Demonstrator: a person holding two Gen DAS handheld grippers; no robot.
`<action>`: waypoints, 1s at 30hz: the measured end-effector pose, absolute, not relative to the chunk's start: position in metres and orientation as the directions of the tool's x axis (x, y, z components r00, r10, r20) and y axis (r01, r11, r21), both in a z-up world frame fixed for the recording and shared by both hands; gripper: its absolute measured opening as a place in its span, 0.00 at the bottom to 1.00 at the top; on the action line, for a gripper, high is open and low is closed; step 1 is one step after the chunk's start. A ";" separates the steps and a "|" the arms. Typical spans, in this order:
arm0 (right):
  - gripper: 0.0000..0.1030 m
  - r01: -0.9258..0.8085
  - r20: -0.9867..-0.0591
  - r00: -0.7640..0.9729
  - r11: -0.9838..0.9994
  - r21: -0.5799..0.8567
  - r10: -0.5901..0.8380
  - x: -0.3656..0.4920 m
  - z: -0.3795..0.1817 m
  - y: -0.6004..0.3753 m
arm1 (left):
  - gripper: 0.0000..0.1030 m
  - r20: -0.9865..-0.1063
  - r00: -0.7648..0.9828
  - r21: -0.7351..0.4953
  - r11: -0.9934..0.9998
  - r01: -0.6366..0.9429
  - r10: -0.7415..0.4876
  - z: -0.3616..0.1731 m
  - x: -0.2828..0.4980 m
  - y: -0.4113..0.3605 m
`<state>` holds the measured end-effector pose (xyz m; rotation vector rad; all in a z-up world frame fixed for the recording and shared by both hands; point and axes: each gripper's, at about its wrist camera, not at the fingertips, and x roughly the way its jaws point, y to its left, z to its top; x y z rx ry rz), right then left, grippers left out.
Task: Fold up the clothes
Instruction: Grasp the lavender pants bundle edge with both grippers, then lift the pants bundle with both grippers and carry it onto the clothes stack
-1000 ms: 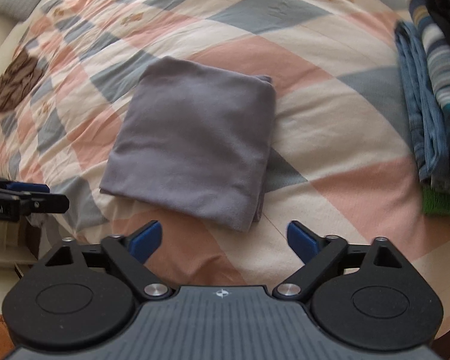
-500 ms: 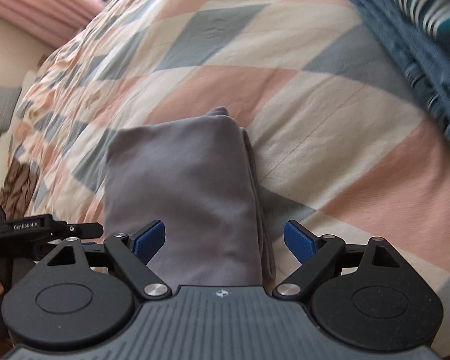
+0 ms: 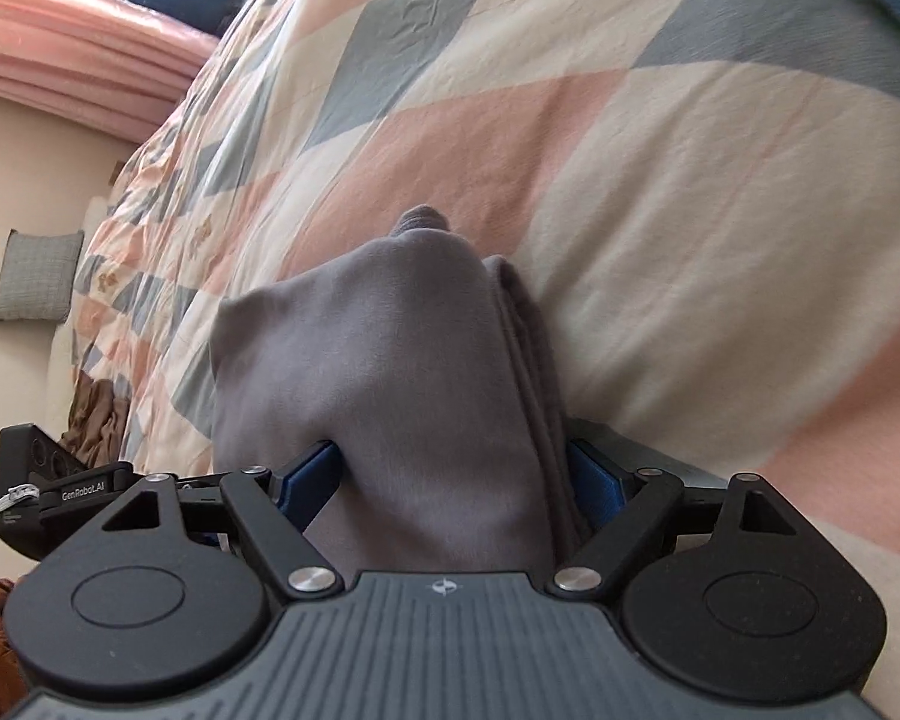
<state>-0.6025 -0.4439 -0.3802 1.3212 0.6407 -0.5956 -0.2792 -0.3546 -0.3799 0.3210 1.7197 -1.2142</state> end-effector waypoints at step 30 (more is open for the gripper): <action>0.34 0.608 -0.575 0.750 -0.005 0.794 -0.327 -0.635 -0.252 -0.388 | 0.27 -0.713 -0.657 -0.659 -0.087 0.747 -0.243 -0.221 -0.315 -0.450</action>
